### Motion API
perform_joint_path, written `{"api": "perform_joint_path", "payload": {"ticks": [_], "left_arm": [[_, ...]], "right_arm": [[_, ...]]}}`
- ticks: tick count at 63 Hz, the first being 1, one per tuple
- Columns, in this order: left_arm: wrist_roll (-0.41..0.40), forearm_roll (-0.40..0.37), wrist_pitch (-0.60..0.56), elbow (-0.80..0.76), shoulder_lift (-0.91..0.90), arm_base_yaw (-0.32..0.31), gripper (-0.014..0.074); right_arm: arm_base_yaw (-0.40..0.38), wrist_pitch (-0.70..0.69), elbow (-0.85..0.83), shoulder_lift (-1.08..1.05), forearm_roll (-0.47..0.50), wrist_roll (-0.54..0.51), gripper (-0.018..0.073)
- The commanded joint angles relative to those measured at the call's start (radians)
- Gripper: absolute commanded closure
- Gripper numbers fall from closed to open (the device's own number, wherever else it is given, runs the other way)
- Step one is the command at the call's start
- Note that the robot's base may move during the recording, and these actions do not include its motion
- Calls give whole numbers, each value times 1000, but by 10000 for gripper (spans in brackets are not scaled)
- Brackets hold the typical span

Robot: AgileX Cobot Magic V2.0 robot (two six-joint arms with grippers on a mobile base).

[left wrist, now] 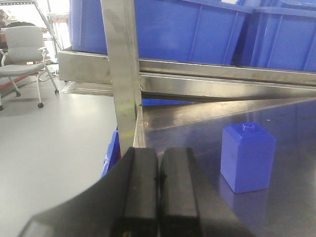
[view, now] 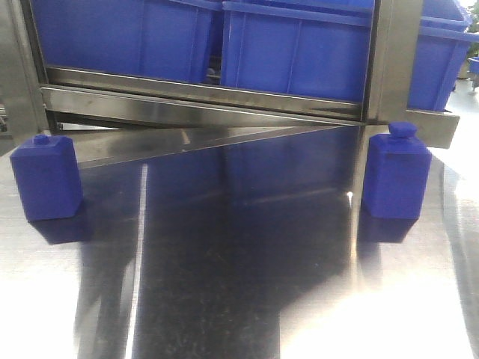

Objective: Pick and sort blue part to right shelf

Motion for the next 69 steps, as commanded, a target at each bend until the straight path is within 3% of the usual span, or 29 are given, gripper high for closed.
{"api": "perform_joint_path", "payload": {"ticks": [1, 19, 35, 39, 45, 53, 59, 69], "left_arm": [[-1, -2, -81, 24, -19, -6, 471], [-1, -2, -113, 24, -19, -6, 471], [-1, -5, -377, 14, -19, -6, 471], [-1, -5, -399, -20, -19, -6, 471], [-1, 0, -279, -149, 2, -6, 471], [-1, 0, 7, -380, 105, -6, 453], [-1, -10, 191, -530, 216, -6, 350], [-1, -59, 377, -681, 412, -6, 138]], "right_arm": [[3, -85, -23, -17, -6, -3, 494], [3, -85, -23, -17, -6, -3, 494], [3, -85, -23, -17, -6, -3, 494], [3, -85, -23, -17, -6, -3, 494], [3, -85, -23, -17, -6, -3, 494], [3, -85, -23, -17, -6, -3, 494], [3, -85, -23, -17, -6, -3, 494], [3, -85, -23, -17, -6, -3, 494]]}}
